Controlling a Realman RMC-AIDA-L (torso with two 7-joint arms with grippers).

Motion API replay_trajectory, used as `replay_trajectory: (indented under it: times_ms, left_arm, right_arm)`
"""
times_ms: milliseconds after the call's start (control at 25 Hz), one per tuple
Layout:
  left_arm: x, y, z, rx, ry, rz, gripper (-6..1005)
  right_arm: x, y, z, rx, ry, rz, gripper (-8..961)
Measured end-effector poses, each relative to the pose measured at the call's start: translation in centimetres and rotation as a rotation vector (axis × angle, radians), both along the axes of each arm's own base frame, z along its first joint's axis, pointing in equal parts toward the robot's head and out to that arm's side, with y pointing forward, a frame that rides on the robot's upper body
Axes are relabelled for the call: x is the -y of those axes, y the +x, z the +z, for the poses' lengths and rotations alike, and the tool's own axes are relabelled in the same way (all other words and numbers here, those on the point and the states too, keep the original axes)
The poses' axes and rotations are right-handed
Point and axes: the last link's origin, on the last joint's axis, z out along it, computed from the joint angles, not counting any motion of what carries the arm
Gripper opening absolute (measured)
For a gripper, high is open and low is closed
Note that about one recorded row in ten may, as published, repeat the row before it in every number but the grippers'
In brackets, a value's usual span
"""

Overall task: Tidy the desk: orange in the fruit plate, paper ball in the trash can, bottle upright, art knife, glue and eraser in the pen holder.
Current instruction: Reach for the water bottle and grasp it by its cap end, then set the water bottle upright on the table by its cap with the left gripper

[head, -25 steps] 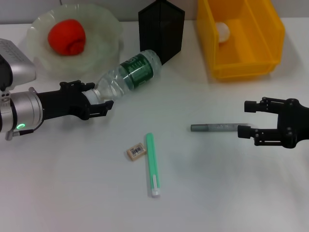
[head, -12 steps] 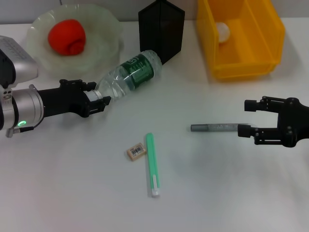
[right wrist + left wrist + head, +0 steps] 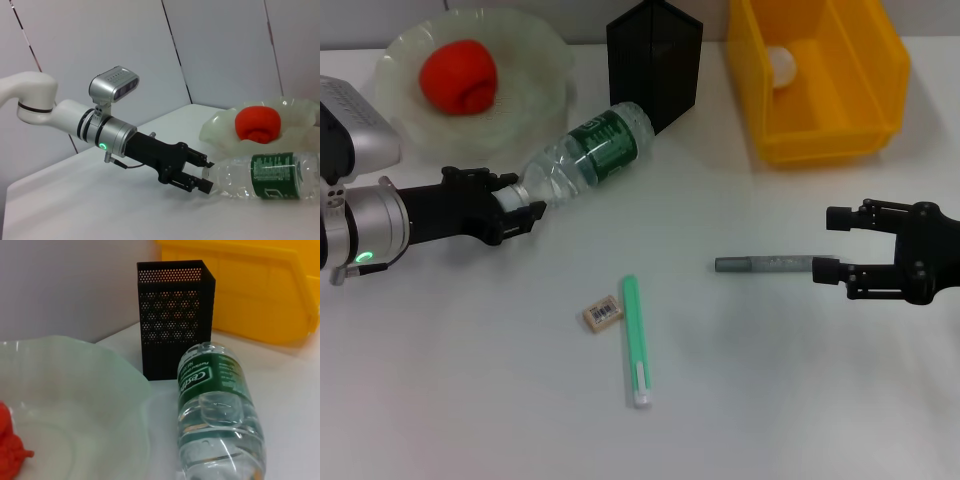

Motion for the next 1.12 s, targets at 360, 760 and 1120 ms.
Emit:
replay_trajectory:
  times_ms: [360,760,1120]
  left_arm:
    - [-0.1,-0.1,0.1,-0.004,0.009,0.007,494]
    - [0.1,0.6,0.5,0.037,-0.008,-0.02,450]
    - [0.4,1.6,2.1,0.138,-0.002,-0.055,449]
  right_arm:
    - [0.0,0.0,0.0,0.0,0.0,-0.001,810]
    - [0.0,0.0,-0.1,-0.001,0.0,-0.001,809]
    - [-0.1,-0.1,-0.1,-0.001,-0.001,0.001,809]
